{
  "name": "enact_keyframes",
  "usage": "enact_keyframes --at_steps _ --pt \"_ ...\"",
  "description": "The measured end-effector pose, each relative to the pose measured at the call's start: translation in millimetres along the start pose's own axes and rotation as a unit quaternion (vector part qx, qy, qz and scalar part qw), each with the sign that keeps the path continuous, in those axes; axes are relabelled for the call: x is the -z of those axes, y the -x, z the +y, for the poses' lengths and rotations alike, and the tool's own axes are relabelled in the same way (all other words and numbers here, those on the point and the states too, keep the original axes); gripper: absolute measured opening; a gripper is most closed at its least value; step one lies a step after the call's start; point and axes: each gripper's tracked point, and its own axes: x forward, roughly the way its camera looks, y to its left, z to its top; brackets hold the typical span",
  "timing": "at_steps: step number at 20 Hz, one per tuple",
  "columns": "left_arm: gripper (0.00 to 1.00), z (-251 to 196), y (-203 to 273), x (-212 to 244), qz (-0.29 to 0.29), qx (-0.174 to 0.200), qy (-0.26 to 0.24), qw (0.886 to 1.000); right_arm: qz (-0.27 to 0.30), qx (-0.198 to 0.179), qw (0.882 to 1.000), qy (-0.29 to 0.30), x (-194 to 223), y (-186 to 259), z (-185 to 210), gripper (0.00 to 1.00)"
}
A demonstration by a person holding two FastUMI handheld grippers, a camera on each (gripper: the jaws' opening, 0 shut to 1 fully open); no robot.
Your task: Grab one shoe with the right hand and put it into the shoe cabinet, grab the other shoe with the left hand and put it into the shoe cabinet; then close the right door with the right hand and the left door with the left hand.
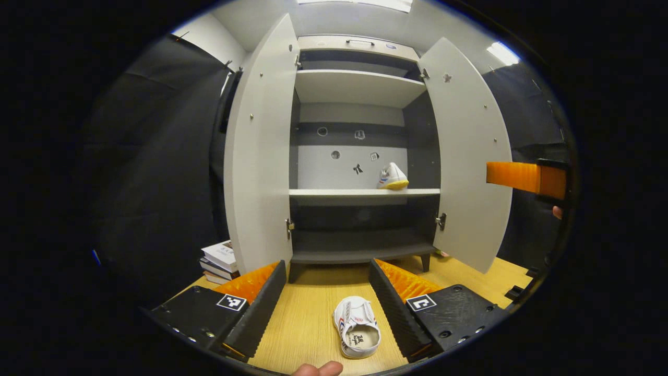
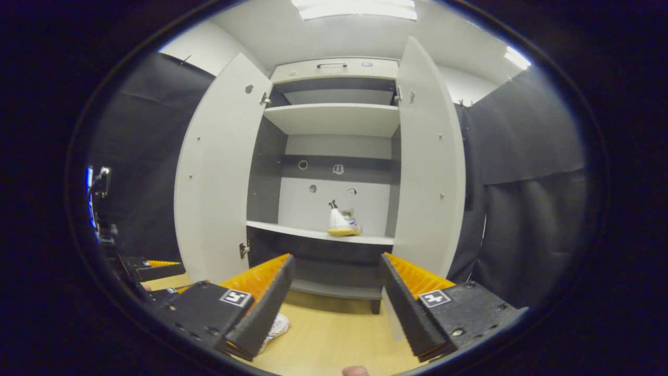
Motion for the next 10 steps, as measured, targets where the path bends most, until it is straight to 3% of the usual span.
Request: enact_keyframes --at_steps 5,10 --pt "0.96 -5 -4 58 0.071 0.016 0.012 0.997 0.020 0.017 1.000 0.001 24 16 -17 1.00" --pt "0.96 -2 -15 127 0.160 0.020 -0.004 0.987 0.046 0.030 0.998 -0.031 44 22 -34 1.00"
